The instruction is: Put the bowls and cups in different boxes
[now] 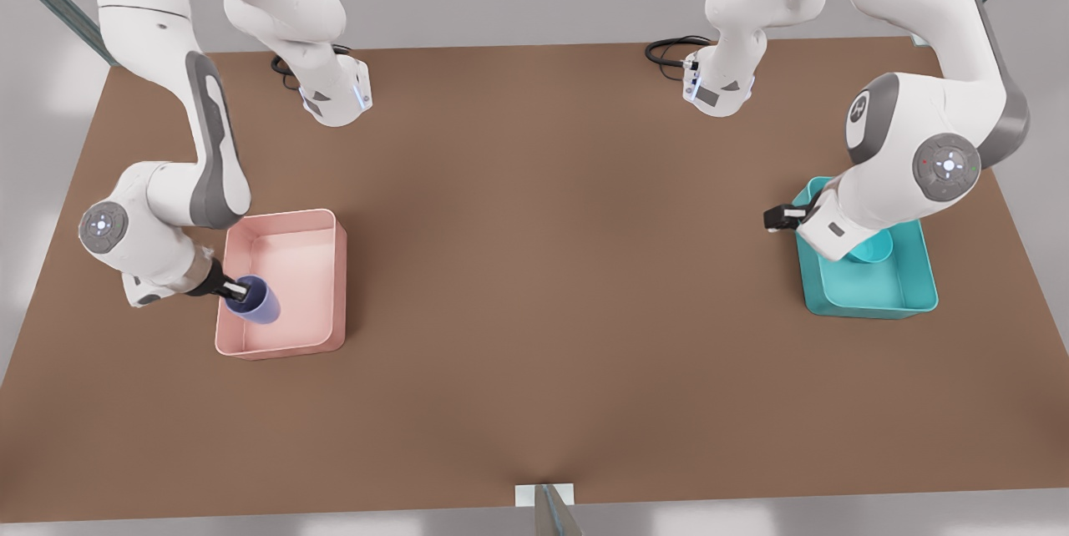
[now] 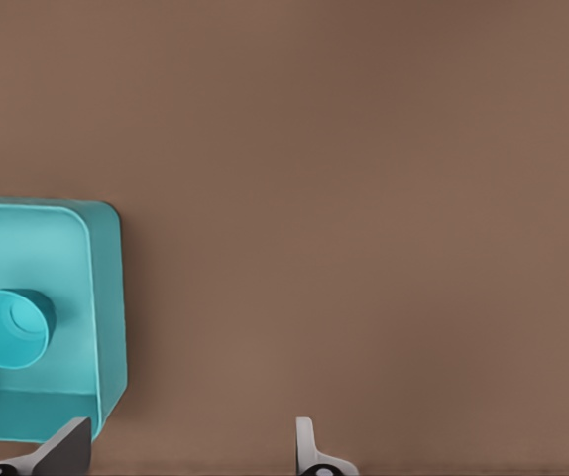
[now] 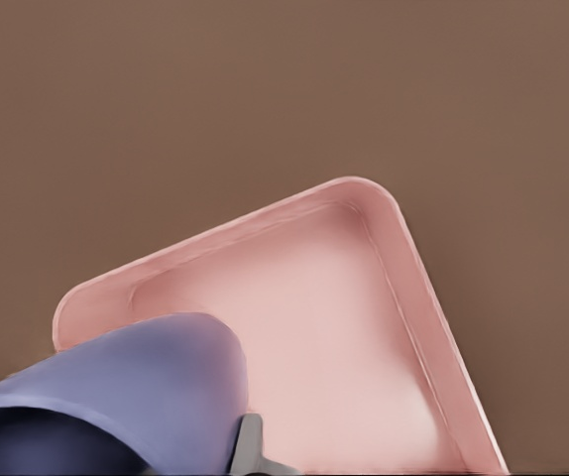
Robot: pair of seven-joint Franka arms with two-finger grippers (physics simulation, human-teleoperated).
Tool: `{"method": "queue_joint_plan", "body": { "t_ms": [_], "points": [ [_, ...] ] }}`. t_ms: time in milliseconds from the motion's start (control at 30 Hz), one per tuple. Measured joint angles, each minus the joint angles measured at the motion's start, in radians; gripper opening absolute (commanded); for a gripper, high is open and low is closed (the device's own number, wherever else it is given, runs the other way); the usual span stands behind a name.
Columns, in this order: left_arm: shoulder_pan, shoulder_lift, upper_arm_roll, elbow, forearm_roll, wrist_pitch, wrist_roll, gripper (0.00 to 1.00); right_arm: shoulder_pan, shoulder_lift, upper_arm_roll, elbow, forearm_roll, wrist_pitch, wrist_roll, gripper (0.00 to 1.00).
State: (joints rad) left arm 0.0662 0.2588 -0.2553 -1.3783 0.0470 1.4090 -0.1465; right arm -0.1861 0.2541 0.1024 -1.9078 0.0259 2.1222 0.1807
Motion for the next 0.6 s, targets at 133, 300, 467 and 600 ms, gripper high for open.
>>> {"method": "queue_joint_plan", "body": {
  "t_ms": [133,300,467,600],
  "points": [
    [0.012,0.003,0.001,-0.004,0.001,-0.005,0.000,1.00,0.012,0.079,0.004,-0.003,0.006,-0.021,-0.083,0.21],
    [0.013,-0.003,0.001,-0.003,0.002,-0.019,-0.001,1.00,0.004,0.153,0.004,-0.010,0.009,0.044,-0.163,0.21],
    [0.024,-0.002,0.002,-0.003,0.002,-0.027,-0.001,1.00,0.001,0.178,0.005,-0.038,0.020,0.124,-0.224,0.21],
    [0.027,-0.001,0.002,-0.003,0.002,-0.030,-0.001,1.00,0.001,0.200,0.005,-0.042,0.023,0.165,-0.264,0.21]
  ]
}}
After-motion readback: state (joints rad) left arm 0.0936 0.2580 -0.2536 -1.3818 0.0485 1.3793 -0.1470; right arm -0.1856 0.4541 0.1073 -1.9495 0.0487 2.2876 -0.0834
